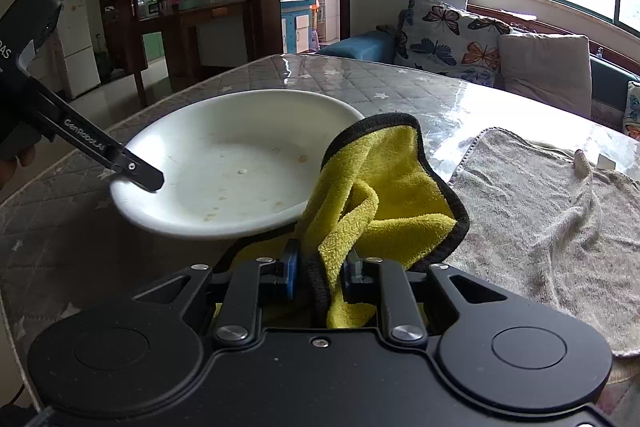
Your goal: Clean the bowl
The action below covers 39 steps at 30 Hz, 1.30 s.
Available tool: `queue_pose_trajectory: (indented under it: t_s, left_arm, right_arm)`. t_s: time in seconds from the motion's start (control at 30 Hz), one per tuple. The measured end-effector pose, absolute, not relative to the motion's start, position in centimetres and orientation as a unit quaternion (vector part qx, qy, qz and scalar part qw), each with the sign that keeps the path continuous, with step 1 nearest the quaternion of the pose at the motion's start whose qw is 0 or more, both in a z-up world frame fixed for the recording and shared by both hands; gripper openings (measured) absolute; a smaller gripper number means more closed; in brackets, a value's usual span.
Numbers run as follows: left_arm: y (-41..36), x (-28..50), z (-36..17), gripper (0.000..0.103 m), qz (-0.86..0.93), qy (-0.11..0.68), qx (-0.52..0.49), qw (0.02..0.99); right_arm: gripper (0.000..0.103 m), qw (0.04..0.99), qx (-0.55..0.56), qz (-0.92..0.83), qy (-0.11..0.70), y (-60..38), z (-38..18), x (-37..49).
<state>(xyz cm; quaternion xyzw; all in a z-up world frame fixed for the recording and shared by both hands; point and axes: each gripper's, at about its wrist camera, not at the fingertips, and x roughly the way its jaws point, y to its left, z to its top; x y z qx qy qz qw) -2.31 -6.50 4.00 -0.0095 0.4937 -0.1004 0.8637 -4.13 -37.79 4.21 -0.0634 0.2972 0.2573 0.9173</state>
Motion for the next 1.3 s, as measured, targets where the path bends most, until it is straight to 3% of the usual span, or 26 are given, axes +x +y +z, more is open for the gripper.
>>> queue_pose_trajectory:
  t_s: [0.67, 1.3]
  left_arm:
    - [-6.3, -0.3, 4.0, 0.046, -0.121, 0.500, 0.047, 0.856]
    - [-8.3, -3.8, 4.4, 0.050, -0.028, 0.500, -0.052, 0.864]
  right_arm:
    - [0.022, 0.922, -0.090, 0.243, 0.289, -36.8, 3.8, -1.5]
    - [0.022, 0.921, -0.091, 0.254, 0.281, -37.1, 4.1, -4.3]
